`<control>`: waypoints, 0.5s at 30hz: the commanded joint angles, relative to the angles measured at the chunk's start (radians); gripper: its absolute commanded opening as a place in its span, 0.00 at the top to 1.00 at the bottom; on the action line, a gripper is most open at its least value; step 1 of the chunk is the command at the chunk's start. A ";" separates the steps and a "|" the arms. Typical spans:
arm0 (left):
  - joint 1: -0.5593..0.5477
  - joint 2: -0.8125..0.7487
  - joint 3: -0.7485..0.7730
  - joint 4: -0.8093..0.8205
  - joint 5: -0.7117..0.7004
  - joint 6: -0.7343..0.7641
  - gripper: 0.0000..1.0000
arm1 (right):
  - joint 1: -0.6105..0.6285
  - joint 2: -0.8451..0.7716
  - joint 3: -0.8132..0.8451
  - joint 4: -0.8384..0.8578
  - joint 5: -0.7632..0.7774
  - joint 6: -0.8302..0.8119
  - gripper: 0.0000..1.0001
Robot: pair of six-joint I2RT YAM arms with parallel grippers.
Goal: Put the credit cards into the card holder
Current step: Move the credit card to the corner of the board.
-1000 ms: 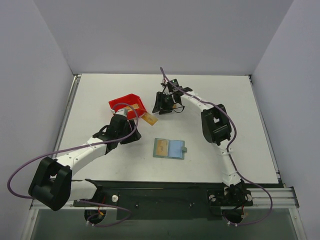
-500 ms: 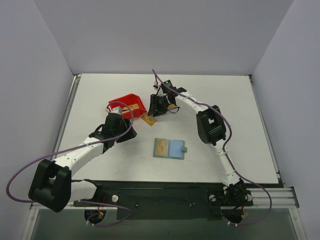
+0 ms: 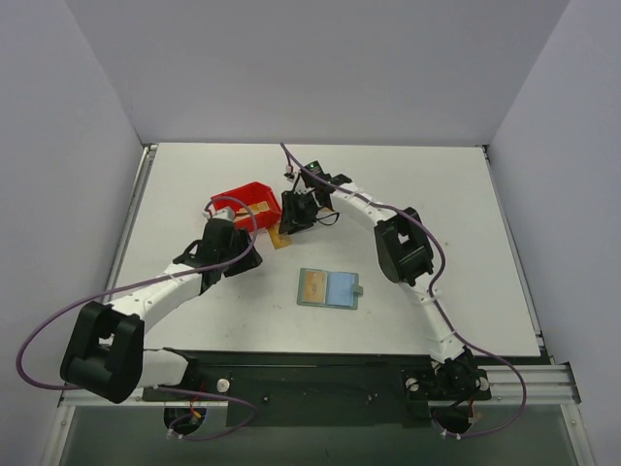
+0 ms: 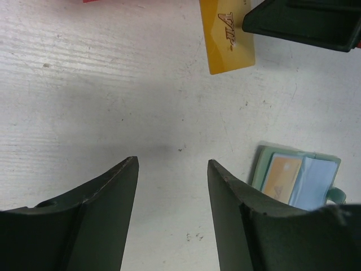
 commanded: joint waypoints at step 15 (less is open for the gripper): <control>0.024 0.365 0.182 0.369 -0.027 -0.001 0.91 | 0.028 0.021 -0.018 -0.080 -0.008 -0.002 0.74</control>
